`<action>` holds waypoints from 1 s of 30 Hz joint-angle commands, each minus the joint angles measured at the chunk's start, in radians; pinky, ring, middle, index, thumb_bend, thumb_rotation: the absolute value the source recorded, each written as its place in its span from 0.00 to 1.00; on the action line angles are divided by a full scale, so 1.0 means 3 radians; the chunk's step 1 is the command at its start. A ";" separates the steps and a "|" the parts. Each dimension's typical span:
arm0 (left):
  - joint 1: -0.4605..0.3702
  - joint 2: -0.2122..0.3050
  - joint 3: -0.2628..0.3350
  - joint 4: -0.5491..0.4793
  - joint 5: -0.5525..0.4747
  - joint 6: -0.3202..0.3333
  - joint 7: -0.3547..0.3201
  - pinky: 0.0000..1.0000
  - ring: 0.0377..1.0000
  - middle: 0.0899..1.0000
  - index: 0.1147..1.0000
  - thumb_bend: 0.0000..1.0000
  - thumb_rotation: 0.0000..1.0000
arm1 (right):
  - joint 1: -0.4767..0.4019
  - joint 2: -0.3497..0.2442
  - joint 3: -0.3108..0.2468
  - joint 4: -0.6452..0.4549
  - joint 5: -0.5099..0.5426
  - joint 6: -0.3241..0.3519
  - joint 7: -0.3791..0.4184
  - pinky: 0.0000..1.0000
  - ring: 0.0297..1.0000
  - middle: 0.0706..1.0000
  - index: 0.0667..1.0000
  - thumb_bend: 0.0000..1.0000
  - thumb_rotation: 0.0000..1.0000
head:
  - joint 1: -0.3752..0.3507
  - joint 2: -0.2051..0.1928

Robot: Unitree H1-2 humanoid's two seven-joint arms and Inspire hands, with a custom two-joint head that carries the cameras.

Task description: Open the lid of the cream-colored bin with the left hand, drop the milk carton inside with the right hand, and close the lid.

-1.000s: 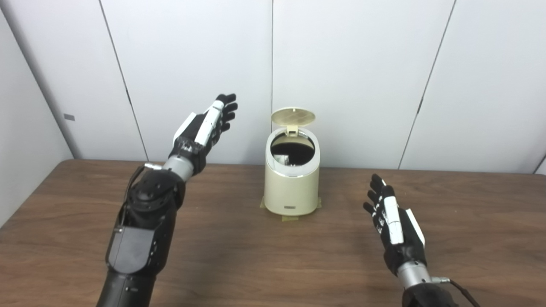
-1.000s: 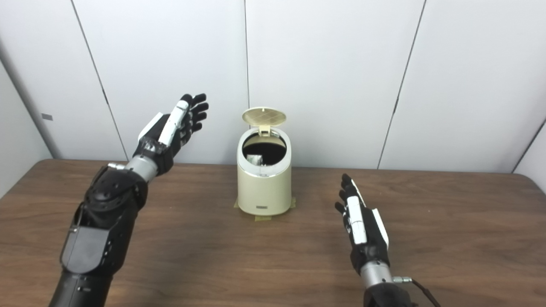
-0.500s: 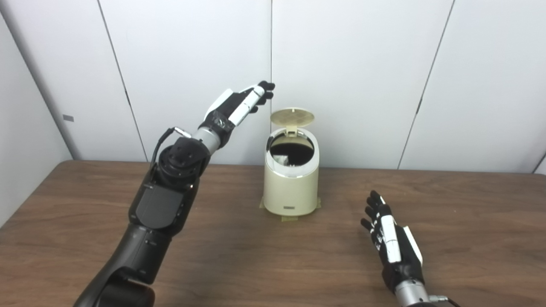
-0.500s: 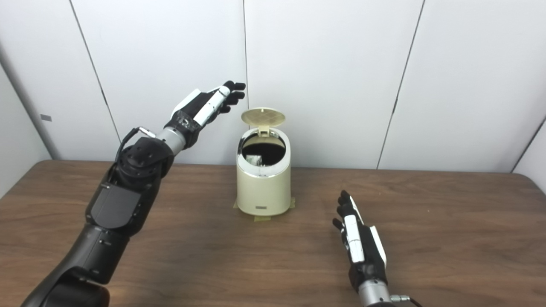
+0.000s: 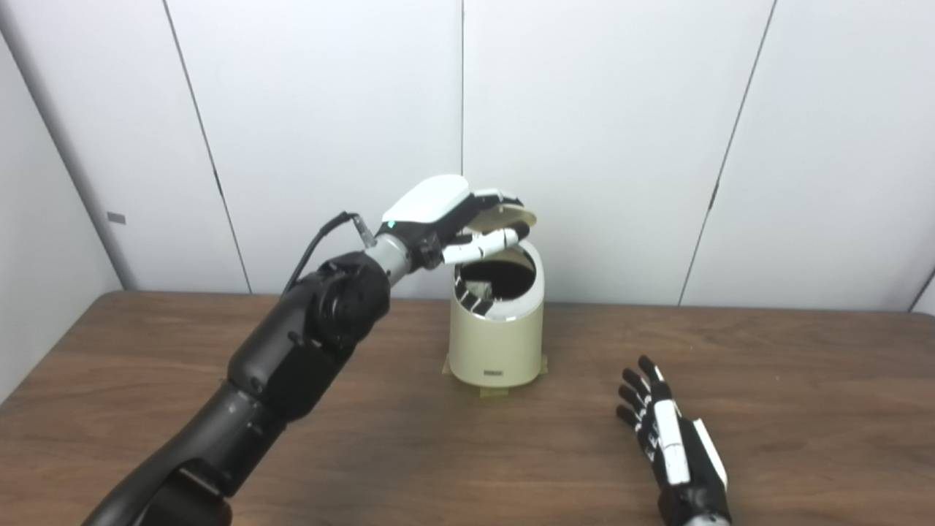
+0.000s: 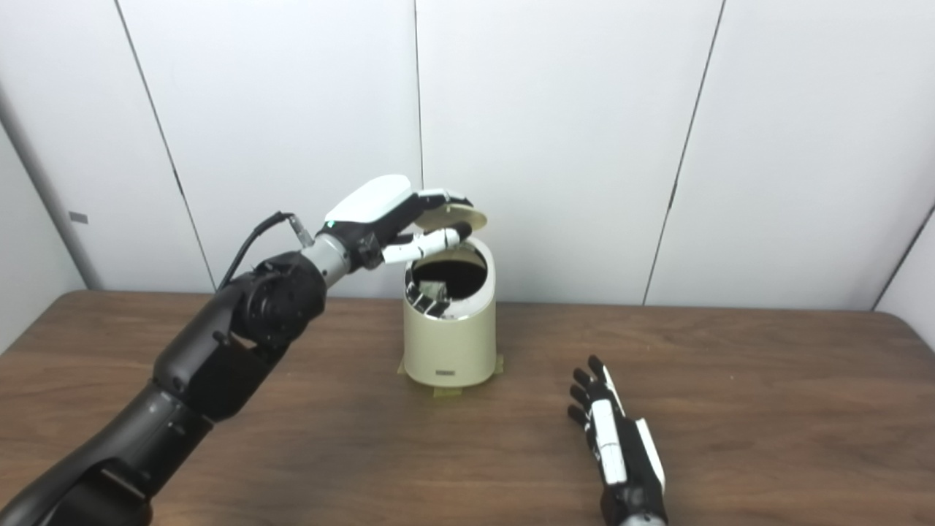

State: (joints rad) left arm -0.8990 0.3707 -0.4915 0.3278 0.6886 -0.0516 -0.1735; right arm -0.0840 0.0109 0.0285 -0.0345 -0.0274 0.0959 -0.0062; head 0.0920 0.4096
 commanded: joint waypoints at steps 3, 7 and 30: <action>-0.0238 0.0062 -0.0029 -0.0029 0.0368 -0.0171 0.0140 0.84 0.85 0.81 0.80 0.52 1.00 | -0.0048 0.0046 0.0075 -0.0052 -0.0036 -0.0093 0.0014 0.82 0.91 0.92 0.98 0.58 1.00 | -0.0004 0.0003; -0.0216 0.0081 -0.0023 -0.0027 0.0556 -0.0288 0.0176 0.85 0.86 0.79 0.78 0.51 1.00 | -0.0052 0.0045 0.0051 -0.0029 -0.0004 -0.0115 0.0006 0.86 0.93 0.93 0.99 0.57 1.00 | -0.0034 0.0007; 0.0277 0.0247 0.0044 -0.0621 0.1175 -0.0375 -0.0018 0.86 0.81 0.72 0.73 0.52 1.00 | -0.0095 0.0041 0.0037 -0.0017 -0.0014 -0.0052 -0.0017 0.84 0.92 0.91 0.99 0.58 1.00 | -0.0113 0.0157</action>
State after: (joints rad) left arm -0.7751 0.4375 -0.4999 0.1694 1.0333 -0.1709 -0.1979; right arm -0.0860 0.0158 0.0381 -0.0254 -0.0413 0.0862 -0.0196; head 0.0598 0.4495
